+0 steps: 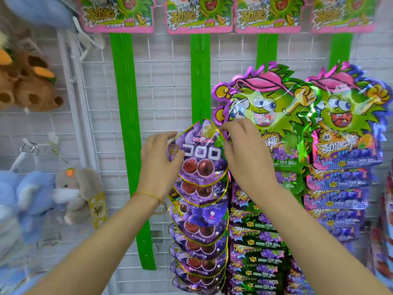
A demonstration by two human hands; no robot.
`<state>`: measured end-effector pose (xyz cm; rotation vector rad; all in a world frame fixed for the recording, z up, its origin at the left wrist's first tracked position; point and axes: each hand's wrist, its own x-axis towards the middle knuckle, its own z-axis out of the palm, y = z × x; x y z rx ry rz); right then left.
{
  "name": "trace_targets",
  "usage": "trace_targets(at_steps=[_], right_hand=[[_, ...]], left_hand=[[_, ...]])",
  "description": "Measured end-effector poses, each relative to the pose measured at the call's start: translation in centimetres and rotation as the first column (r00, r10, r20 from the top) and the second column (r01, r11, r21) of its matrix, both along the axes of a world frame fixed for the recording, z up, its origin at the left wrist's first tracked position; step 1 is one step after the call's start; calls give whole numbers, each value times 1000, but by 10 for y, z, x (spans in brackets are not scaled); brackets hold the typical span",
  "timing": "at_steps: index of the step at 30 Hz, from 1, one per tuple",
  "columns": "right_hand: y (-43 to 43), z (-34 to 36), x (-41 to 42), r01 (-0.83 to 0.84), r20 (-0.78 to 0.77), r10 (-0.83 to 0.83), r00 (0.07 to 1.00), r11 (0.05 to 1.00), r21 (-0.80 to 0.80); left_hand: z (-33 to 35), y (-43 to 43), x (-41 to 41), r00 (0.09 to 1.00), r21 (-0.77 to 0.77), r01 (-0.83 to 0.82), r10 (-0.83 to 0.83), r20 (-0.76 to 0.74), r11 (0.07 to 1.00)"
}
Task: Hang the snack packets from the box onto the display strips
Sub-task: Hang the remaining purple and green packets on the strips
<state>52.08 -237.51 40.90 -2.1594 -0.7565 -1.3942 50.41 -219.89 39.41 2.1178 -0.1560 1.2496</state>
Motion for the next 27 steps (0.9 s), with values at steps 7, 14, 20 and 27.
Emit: trace_targets(at_steps=[7,14,20,27], right_hand=[[-40,-206,-50,-214,-638,260,725,965,150],[-70,-420,-85,-63,-986,23,-164,997,33],[-53,-490,-99,-192,-965,-245,-95,956,-224],[-11,-512,-106,-192,-896,-415,-156,903,-385]], left_hand=[[-184,-34,-90,882,-232,224,-298,-364,947],[-277,-30,-99,451,-312,172,-357,-818,934],[-275,-29,-92,425,-342,145,-370,-826,929],[-264,-32,-85,456,-413,118,-419,-785,903]])
